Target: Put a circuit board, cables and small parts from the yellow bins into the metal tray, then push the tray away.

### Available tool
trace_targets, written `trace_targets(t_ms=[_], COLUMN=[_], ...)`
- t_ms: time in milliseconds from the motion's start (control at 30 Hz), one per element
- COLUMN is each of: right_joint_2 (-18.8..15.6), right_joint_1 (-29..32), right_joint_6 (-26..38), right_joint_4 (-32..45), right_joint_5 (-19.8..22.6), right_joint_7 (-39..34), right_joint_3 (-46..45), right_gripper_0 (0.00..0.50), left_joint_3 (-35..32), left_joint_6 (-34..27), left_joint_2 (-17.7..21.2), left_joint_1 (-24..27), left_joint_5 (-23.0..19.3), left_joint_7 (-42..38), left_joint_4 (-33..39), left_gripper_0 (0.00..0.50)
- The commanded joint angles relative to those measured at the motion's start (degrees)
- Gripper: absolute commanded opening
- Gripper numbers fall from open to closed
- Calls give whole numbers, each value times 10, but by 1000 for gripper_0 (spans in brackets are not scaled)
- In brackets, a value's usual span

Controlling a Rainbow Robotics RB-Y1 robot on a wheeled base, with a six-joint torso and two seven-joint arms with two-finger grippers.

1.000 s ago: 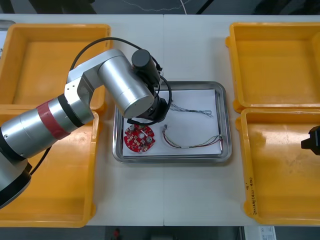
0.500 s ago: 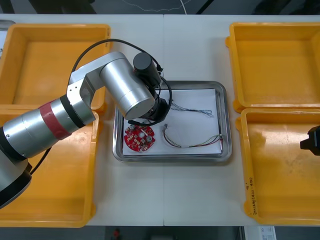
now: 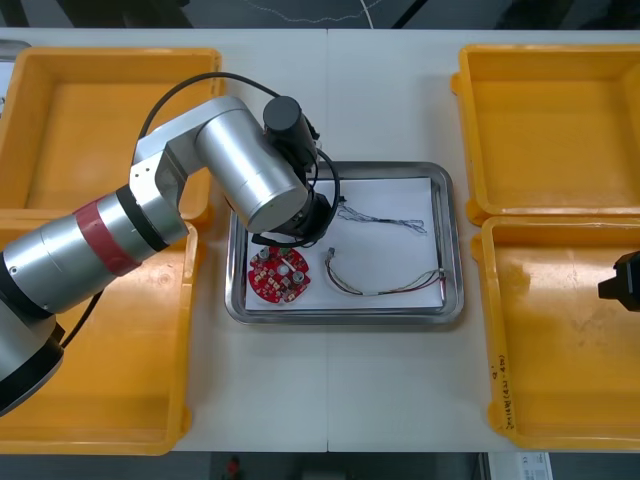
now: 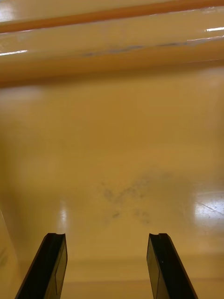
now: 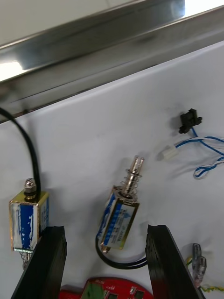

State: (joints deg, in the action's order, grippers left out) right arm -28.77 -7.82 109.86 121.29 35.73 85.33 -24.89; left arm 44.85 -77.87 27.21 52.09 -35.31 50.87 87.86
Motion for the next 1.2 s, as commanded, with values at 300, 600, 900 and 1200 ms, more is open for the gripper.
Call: trace_targets(t_ms=[300,600,900,1200], right_joint_2=[-37,-71,-76,-77], right_joint_1=[10,1,-70,-160], right_joint_6=[1,1,1,1], right_joint_4=[112,188,200,190], right_joint_5=[32,88,167,126], right_joint_7=[5,9,29,51], right_joint_3=[44,103,167,340], right_gripper_0=[500,500,500,500], left_joint_3=[-134,-199,-282,-356], left_joint_6=[-142,-213,-308,-321], left_joint_2=[10,43,70,79], left_joint_1=[25,25,23,23], left_joint_5=[-6,-34,-63,-69], left_joint_7=[-7,14,97,139], left_joint_4=[91,124,135,136], left_gripper_0=[500,500,500,500])
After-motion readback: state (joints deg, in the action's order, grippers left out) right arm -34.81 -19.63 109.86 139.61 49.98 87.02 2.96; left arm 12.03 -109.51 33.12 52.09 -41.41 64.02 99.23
